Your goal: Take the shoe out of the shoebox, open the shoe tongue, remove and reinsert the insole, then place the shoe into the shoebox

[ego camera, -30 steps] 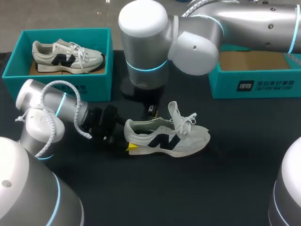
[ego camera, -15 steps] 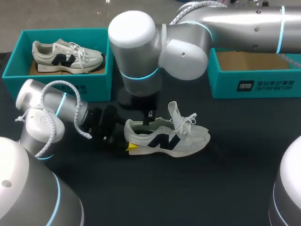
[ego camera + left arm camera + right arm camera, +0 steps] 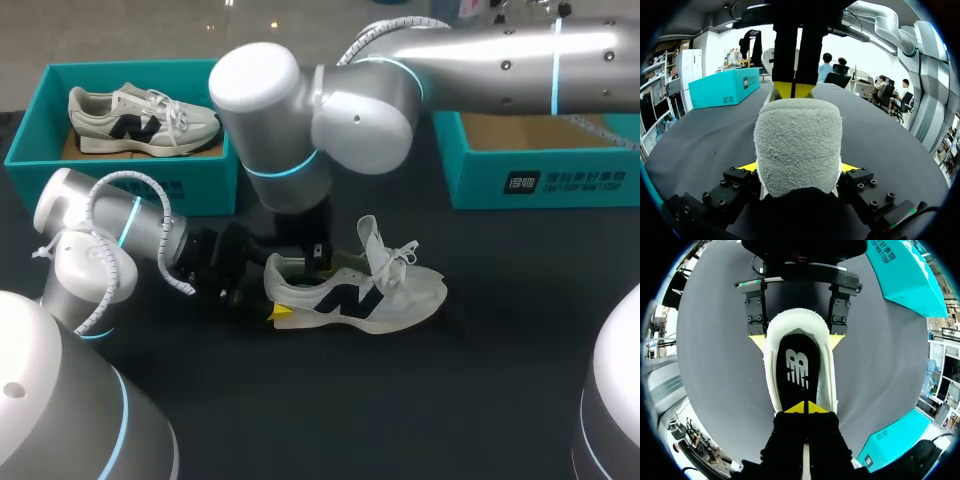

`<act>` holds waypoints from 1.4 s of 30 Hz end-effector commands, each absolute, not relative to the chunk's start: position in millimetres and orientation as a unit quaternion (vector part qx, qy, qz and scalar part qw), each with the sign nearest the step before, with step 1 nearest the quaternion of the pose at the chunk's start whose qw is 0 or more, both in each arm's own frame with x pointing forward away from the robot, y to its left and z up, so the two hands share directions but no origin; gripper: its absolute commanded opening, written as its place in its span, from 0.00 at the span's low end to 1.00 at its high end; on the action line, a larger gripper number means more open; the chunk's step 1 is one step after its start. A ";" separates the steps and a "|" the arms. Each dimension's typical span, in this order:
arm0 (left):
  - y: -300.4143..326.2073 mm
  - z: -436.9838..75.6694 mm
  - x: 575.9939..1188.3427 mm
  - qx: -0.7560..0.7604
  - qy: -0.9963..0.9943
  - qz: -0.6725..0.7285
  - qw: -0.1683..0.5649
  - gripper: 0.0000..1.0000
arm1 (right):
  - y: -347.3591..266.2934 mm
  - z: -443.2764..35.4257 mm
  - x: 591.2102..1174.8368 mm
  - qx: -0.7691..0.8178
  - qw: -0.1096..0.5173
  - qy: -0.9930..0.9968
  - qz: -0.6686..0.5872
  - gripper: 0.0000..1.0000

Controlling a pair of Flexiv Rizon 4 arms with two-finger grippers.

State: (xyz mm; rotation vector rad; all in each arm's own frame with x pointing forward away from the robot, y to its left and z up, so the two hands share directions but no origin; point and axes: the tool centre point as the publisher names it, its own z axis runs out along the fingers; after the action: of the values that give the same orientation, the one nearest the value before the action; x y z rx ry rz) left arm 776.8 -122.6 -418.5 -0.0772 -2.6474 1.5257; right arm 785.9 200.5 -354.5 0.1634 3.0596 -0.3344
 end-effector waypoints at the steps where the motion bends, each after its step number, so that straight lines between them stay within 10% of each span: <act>1: -123.6 -421.9 778.2 -0.025 -0.866 0.497 0.043 0.00 | 195.6 -363.8 784.4 0.058 0.021 0.991 -0.115 0.00; 25: -123.6 -421.9 778.2 -0.025 -0.866 0.497 0.043 0.00 | 182.0 -383.3 783.8 0.110 0.064 0.989 -0.080 0.00; 31: -123.6 -421.9 778.2 -0.025 -0.866 0.497 0.043 0.00 | 181.3 -387.8 785.9 0.107 0.073 0.989 -0.069 0.33; 42: -123.6 -421.9 778.2 -0.025 -0.866 0.497 0.043 0.00 | 194.1 -399.9 795.7 0.102 0.066 0.991 -0.057 0.38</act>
State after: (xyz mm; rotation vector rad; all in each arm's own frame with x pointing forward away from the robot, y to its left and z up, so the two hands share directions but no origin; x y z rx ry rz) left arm 776.8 -122.6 -418.5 -0.0775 -2.6476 1.5255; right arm 792.2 189.7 -392.5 0.3102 2.9784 -0.1711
